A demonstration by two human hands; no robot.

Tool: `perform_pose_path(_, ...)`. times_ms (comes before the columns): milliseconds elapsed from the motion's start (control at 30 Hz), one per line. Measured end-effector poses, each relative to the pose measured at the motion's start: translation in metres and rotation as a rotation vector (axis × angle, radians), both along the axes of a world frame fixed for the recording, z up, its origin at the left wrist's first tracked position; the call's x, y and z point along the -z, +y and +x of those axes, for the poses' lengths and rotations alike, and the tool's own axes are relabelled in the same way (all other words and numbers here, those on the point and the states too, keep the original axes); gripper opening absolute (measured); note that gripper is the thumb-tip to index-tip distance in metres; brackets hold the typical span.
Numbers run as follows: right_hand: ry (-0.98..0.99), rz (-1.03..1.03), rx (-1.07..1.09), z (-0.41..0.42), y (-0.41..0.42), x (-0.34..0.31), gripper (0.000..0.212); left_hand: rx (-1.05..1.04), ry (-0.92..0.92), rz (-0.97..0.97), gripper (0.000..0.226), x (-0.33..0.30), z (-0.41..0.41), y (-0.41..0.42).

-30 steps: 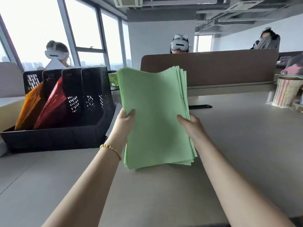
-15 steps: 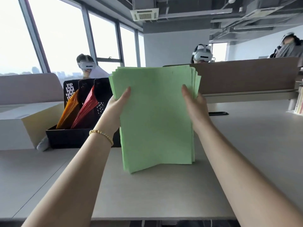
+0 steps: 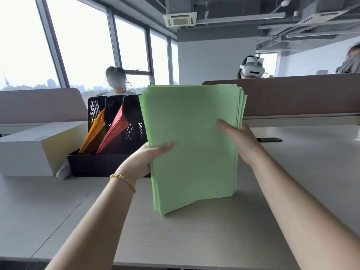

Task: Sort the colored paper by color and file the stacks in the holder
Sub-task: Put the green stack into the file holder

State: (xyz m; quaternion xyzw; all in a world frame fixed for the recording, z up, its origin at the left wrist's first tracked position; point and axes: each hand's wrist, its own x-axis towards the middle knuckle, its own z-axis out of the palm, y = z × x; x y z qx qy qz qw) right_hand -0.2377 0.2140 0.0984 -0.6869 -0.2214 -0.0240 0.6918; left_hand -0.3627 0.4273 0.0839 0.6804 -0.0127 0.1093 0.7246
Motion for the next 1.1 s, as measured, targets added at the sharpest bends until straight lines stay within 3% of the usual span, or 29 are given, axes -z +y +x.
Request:
perform_pose_path(67, 0.008, 0.017, 0.022, 0.0, 0.01, -0.002, 0.039, -0.08, 0.0, -0.02, 0.017, -0.001, 0.006, -0.003)
perform_pose_path(200, -0.043, 0.041, 0.114, 0.003, 0.038, -0.012, 0.019, -0.281, -0.086, 0.029, 0.013, -0.015, 0.017, 0.006)
perform_pose_path(300, -0.149, -0.024, 0.139, 0.006, 0.075, -0.016, 0.035, -0.455, -0.102, 0.08, 0.013, -0.025, 0.022, 0.029)
perform_pose_path(433, -0.302, -0.328, 0.216, 0.011, 0.142, -0.005, 0.063, -0.644, -0.211, 0.022, 0.018, -0.038, 0.021, 0.074)
perform_pose_path(567, -0.38, -0.585, 0.051, -0.002, 0.209, 0.01, 0.052, -0.87, -0.296, 0.062, 0.029, -0.059, 0.017, 0.117)
perform_pose_path(700, -0.179, -0.548, -0.136, -0.02, 0.267, 0.011, 0.04, -1.116, -0.37, 0.135, 0.031, -0.077, 0.016, 0.145)
perform_pose_path(867, 0.001, -0.305, -0.35, -0.028, 0.308, 0.015, 0.02, -1.199, -0.4, 0.156, 0.028, -0.071, 0.017, 0.167)
perform_pose_path(1000, 0.0, -0.238, -0.44, -0.021, 0.328, 0.013, 0.023, -1.256, -0.402, 0.174, 0.021, -0.073, 0.02, 0.181)
perform_pose_path(1100, 0.01, -0.25, -0.497, -0.017, 0.332, 0.008, 0.043, -1.266, -0.404, 0.208, 0.025, -0.075, 0.026, 0.186)
